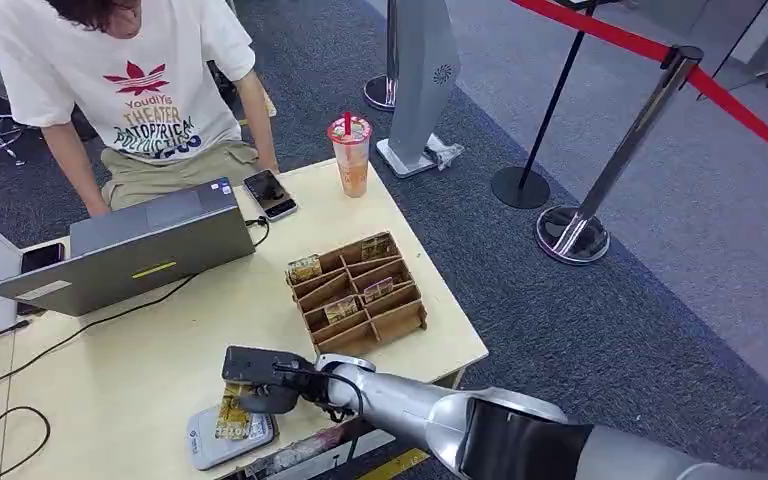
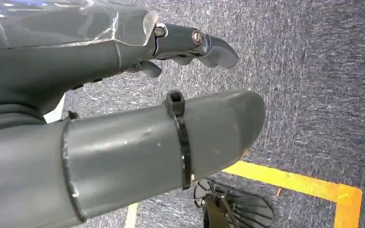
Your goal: Pass the card to the sensor for recognition and then transmit it.
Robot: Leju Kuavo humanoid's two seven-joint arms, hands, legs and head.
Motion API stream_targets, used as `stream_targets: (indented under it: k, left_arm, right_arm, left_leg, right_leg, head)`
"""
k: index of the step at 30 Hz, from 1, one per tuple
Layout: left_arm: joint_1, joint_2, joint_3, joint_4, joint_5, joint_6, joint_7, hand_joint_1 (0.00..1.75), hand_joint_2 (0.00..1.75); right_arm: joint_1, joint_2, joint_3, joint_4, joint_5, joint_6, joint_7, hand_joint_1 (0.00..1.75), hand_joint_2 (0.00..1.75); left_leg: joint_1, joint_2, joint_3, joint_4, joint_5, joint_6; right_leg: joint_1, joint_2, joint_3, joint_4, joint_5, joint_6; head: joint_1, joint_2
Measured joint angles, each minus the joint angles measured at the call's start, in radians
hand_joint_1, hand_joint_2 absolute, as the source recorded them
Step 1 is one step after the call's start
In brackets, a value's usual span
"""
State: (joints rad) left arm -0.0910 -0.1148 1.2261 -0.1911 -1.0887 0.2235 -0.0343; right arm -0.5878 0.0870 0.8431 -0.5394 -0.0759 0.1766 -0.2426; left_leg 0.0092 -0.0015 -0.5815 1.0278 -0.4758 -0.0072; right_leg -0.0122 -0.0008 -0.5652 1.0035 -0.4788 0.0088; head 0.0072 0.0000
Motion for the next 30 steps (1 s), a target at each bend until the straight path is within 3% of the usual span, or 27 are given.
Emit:
stream_targets:
  k: [11, 30]
  left_arm:
    - [0.0, 0.0, 0.0, 0.0, 0.0, 0.001, 0.0, 0.0, 0.0]
    - [0.0, 0.0, 0.001, 0.0, 0.005, 0.007, 0.003, 0.0, 0.0]
  right_arm:
    - [-0.003, 0.0, 0.0, 0.012, 0.004, -0.011, 0.002, 1.75, 1.75]
    - [-0.006, 0.0, 0.0, -0.038, 0.042, -0.096, 0.002, 1.75, 1.75]
  left_leg:
    - [0.0, 0.0, 0.0, 0.0, 0.0, 0.0]
    - [0.0, 0.0, 0.0, 0.0, 0.0, 0.0]
  right_leg:
    - [0.0, 0.0, 0.0, 0.0, 0.0, 0.0]
    - [0.0, 0.0, 0.0, 0.0, 0.0, 0.0]
  head:
    - [0.0, 0.0]
    - [0.0, 0.0]
